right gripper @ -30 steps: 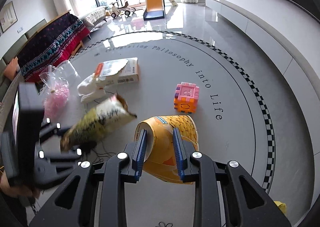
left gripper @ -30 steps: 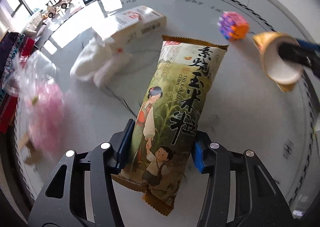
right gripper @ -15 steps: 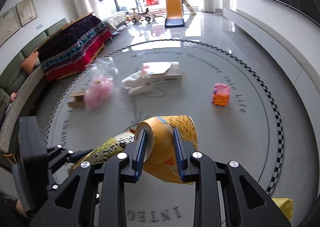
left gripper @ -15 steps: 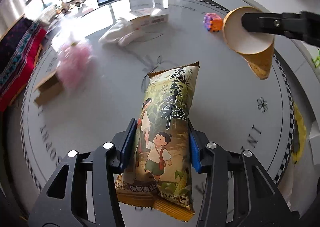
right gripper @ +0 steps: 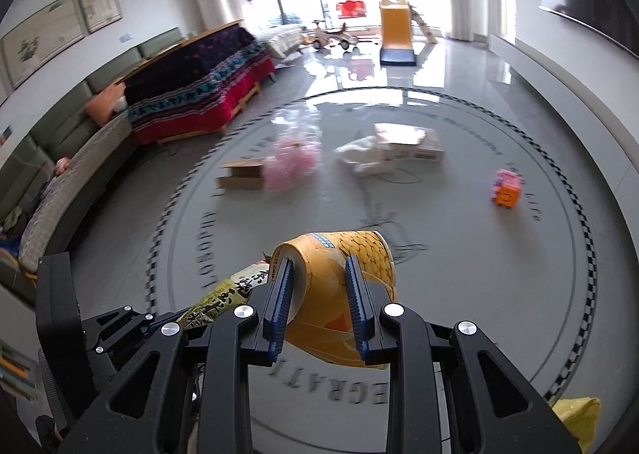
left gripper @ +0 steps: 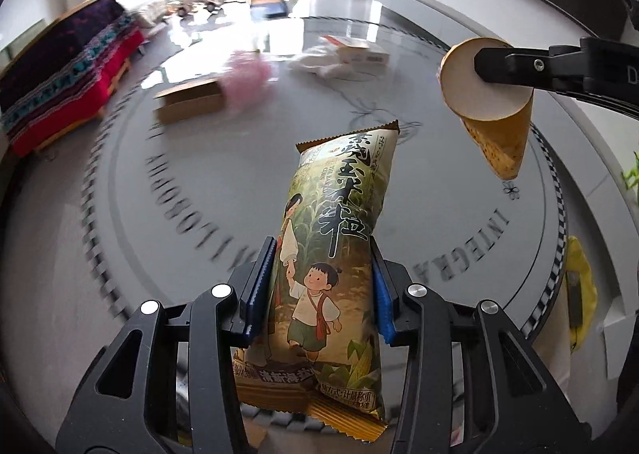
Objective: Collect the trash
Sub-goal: 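Grasp the printed snack bag with the left tool while the right tool grasps the orange paper cup, then carry snack bag and paper cup over the black bin and open both tools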
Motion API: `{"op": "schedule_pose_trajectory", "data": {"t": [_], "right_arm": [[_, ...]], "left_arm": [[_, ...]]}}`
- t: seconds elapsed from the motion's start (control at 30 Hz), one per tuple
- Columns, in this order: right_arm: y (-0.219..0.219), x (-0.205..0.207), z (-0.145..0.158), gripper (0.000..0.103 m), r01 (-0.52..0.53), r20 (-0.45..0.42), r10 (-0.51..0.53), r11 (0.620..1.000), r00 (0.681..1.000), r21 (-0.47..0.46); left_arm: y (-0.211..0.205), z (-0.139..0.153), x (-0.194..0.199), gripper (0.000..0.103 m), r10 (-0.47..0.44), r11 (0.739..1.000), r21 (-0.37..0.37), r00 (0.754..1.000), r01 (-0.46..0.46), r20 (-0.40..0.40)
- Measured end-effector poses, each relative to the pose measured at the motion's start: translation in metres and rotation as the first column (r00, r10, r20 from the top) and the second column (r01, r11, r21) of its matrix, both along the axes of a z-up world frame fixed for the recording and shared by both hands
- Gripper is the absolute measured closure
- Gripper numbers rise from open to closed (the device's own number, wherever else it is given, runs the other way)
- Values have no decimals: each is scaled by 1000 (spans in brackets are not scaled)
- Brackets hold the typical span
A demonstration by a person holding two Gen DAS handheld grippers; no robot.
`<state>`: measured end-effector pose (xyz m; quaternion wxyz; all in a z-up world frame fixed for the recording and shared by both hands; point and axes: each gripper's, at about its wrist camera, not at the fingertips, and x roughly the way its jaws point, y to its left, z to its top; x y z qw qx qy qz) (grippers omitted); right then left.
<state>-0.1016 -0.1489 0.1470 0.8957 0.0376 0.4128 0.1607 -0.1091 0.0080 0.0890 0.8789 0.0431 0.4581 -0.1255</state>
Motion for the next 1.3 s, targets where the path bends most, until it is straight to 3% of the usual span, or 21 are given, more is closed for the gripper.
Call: {"op": "schedule_pose_trajectory", "data": {"t": [0.37,0.6,0.83,1.0,1.07,1.17,1.2,1.23,1.27,1.3], "right_arm": [[115,-45,6,75,-223,29,223,975,974,-7],[203,-90,-4,75,-412,27,412,911,911,-18],[276,-143,-28,74,-587,-12,587,809,810,-13],[318,-167,-48,74,-669,-47,667,742,743,-45],[333,-174,-53,74,-692,-63,689,721,722,-39],[366,-185,-56,71,-757,-84,754,653,651,2],[377,-189,-56,70,-784,-93,781,621,617,17],[385,-193,-57,58,-795,-99,793,606,601,21],[395,-195,-57,43,-794,-102,791,608,604,12],[399,-196,-56,42,-787,-92,784,617,614,6]], "left_arm": [[96,4,-84,61,195,981,4,979,-195,56],[167,-15,-139,61,378,926,-5,925,-378,40],[237,-49,-201,60,567,824,0,823,-567,-22],[273,-79,-238,60,639,768,5,766,-640,-76],[286,-88,-251,60,677,735,21,730,-678,-97],[301,-96,-271,56,728,682,21,675,-731,-117],[306,-98,-275,40,739,669,15,663,-743,-121],[313,-95,-281,9,762,643,14,638,-766,-112],[317,-92,-286,7,786,616,15,612,-788,-90],[321,-91,-291,6,795,604,12,602,-797,-78]]}}
